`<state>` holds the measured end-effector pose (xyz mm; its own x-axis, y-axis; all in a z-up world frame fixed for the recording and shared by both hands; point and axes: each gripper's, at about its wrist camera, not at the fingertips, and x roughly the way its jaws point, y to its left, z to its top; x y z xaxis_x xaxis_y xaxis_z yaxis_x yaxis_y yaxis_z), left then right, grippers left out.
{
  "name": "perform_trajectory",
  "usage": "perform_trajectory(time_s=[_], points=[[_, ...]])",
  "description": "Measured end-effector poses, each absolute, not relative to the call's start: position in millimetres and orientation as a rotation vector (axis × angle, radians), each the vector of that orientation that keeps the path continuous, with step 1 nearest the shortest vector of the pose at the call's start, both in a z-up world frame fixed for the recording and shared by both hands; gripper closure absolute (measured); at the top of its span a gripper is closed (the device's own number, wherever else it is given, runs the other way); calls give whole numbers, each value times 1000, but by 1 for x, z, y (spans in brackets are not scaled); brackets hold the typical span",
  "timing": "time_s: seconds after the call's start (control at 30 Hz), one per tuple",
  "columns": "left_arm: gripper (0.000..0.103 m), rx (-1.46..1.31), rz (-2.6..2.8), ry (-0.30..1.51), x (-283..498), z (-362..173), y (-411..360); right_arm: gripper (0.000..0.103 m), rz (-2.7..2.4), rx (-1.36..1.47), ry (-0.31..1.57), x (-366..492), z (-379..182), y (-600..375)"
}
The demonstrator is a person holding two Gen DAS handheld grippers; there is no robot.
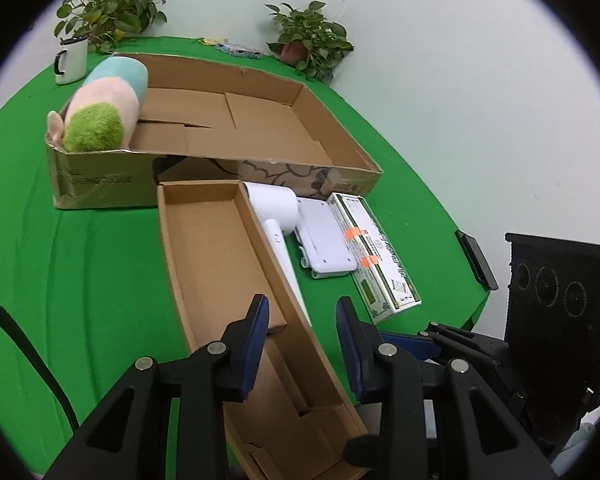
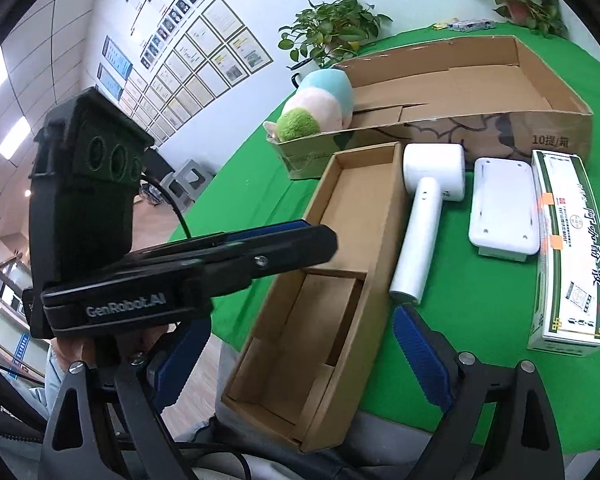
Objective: Organize objects
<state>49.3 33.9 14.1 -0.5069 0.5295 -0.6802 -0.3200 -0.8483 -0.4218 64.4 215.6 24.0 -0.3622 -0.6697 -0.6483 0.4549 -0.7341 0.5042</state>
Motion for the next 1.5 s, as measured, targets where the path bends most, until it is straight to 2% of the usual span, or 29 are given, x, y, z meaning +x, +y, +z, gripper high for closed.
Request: perform_trajectory(time_s=[0.07,0.17,0.23,0.27,0.3,0.4,0.43,0.5,0.77,0.93,1.07,1.5], points=[[69,-1190,2382,-325,49,14,28,16,-2129,1171,-304,64,21,216],[69,-1237,2441,-318,48,8,14,25,-2153,1205,-262,64,16,212],[69,-1271,2471,-315,49,3,7,43,-2168,1233,-233,65,11,207],[69,-1287,2481,-321,49,-1,2,48,-2176,1244,-211,65,8,204],[69,-1300,2484,-333,49,-5,-2,58,-2183,1252,-190,65,6,201],[69,-1340,2483,-359,48,-15,-10,64,-2215,1275,-118,65,0,190],[69,-1348,2481,-364,48,-18,-12,70,-2220,1281,-104,65,-1,186],[70,-1370,2488,-362,47,-23,-17,76,-2200,1283,-104,62,-2,176],[85,-1406,2420,-366,54,-29,-23,77,-2255,1301,-94,57,-5,163],[85,-1410,2398,-341,58,-29,-10,81,-2337,1331,-63,53,-6,174],[85,-1421,2392,-371,58,-30,-11,81,-2346,1338,-37,54,-9,175],[87,-1379,2455,-309,62,-15,-5,84,-2370,1311,-20,60,-4,173]])
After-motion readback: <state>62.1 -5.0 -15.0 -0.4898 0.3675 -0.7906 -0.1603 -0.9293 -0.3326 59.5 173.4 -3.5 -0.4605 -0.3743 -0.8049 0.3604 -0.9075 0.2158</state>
